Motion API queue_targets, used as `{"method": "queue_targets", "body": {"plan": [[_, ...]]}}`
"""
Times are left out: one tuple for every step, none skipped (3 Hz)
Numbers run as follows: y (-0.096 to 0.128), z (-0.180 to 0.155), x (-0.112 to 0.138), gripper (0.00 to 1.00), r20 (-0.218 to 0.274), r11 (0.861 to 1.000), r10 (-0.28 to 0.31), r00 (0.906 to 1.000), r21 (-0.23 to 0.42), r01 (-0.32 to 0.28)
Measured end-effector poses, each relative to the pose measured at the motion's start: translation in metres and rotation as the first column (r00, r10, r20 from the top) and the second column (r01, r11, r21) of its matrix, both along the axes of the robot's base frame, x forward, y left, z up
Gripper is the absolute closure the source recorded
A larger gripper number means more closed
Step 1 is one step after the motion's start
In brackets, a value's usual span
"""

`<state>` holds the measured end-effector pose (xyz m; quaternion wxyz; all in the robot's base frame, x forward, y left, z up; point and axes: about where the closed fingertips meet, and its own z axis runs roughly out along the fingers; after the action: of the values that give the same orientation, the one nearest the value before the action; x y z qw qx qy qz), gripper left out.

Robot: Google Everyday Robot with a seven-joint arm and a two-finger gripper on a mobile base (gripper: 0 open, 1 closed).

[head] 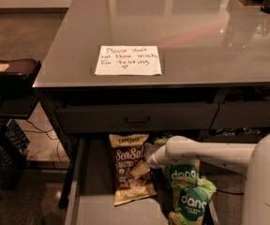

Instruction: Pick brown chip bag from middle drawer and place on counter

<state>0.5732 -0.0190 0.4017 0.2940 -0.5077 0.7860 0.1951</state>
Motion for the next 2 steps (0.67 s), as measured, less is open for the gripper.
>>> {"method": "queue_targets", "body": {"plan": [[0.0019, -0.0036, -0.0014, 0.43, -0.014, 1.000, -0.006, 0.9999, -0.002, 0.006], [0.0020, -0.0034, -0.0016, 0.66, -0.014, 1.000, -0.006, 0.9999, -0.002, 0.005]]}}
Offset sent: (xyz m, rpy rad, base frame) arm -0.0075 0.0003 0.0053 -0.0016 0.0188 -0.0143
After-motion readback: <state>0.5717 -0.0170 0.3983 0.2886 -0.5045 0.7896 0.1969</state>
